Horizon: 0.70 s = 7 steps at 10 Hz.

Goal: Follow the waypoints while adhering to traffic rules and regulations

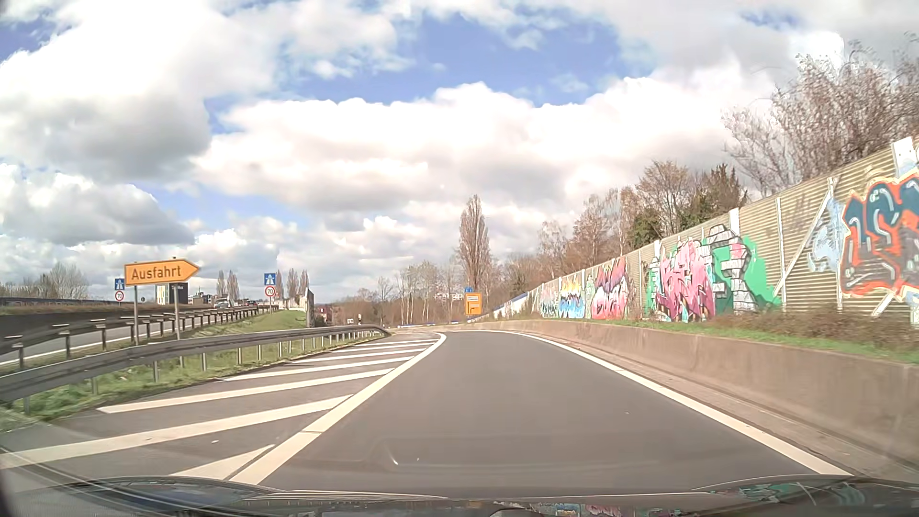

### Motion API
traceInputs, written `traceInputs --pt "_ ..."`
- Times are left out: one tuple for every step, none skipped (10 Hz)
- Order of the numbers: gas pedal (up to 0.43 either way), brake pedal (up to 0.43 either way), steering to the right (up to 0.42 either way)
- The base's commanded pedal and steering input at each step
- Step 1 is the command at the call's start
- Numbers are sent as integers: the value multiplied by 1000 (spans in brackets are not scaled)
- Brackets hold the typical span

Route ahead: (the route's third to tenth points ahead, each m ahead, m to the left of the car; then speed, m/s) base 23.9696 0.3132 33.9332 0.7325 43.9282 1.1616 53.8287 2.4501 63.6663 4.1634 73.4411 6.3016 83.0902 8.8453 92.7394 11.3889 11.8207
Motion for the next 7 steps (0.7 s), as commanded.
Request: traceInputs --pt "240 0 9" --pt "280 0 8" --pt "287 0 8" --pt "287 0 6" --pt "287 0 2" --pt "299 0 -1" --pt "299 0 -2"
